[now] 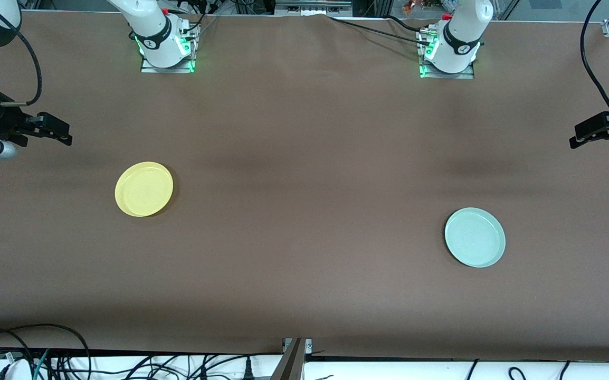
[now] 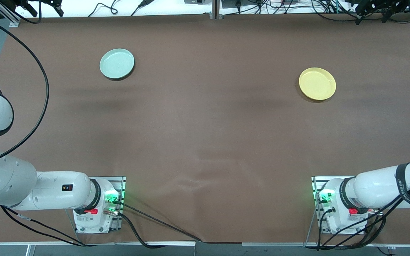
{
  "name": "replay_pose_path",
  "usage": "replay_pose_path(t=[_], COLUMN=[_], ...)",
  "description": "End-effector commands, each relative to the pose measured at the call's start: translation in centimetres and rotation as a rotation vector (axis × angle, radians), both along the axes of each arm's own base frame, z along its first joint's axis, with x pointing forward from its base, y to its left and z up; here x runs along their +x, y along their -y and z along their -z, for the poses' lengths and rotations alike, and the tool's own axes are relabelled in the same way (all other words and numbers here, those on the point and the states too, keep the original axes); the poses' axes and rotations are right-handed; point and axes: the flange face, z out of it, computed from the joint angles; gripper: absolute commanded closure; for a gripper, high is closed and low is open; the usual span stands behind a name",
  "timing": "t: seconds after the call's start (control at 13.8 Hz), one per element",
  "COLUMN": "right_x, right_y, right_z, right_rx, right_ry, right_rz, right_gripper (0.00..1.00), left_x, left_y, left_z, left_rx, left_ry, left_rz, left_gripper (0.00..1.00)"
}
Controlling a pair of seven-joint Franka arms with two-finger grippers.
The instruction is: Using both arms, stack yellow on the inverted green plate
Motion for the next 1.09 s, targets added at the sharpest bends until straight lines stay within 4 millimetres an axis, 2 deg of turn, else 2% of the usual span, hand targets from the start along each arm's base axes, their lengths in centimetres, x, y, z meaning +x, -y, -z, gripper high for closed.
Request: replay_pose_path(t=[0.0, 0.07, 0.22, 1.02], right_x=[0.1, 0.1, 0.1, 0.1], right_y=[-0.2, -0.2, -0.2, -0.2], right_z=[-0.5, -0.5, -0.5, -0.5], right_rx=[-0.009, -0.009, -0.009, -0.009], right_ry=[-0.002, -0.002, -0.002, -0.002], right_rz=[0.005, 0.005, 0.005, 0.004], right_gripper=[0.00, 0.00, 0.00, 0.00], left_x=[-0.4, -0.2, -0.3, 0.7], left_y=[-0.2, -0.3, -1.2, -0.3], left_z=[0.0, -1.1, -1.8, -0.7], left_rx=[0.011, 0.016, 0.017, 0.012], left_ry=[0.012, 0.037, 0.048, 0.038], left_rz=[0.013, 0.006, -0.011, 0.006], left_gripper=[0.00, 0.00, 0.00, 0.00])
